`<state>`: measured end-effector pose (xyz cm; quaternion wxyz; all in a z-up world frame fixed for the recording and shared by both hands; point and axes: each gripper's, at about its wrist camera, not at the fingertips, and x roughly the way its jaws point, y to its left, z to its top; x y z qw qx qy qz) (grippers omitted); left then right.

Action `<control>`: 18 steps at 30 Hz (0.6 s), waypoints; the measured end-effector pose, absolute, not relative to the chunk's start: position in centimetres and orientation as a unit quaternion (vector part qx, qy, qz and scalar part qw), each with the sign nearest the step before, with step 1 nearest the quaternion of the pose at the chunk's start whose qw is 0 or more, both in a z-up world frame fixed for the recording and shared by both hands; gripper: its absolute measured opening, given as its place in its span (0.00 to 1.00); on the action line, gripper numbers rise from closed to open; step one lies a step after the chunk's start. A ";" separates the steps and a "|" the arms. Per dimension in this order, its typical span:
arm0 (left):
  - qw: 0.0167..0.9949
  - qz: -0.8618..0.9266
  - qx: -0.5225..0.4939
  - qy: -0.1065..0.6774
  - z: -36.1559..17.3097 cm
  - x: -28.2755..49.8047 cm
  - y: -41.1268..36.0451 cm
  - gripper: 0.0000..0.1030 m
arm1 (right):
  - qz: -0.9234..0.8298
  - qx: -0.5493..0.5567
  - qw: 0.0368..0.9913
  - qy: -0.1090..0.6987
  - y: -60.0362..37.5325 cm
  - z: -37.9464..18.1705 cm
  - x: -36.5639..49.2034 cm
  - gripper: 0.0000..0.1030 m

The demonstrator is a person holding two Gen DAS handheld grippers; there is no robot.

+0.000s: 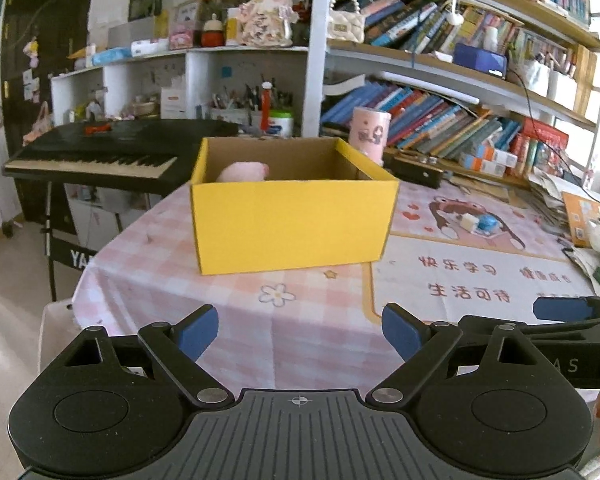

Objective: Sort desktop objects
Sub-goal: 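Withdraw both open tools up out of the yellow box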

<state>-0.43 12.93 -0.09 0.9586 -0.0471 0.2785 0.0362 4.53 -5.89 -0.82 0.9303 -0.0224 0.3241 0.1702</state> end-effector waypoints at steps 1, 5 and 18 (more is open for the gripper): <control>0.958 0.033 -0.047 0.280 -0.1 -0.3 12.7 0.89 | 0.166 -0.022 0.931 0.325 -6.1 -0.8 4.4 0.87; 0.958 0.015 -0.043 0.285 -0.3 -0.1 11.8 0.89 | 0.151 -0.018 0.931 0.331 -7.1 -1.0 4.0 0.87; 0.955 -0.046 -0.024 0.292 -0.6 1.4 8.5 0.89 | 0.087 0.004 0.936 0.340 -10.8 -1.3 3.4 0.87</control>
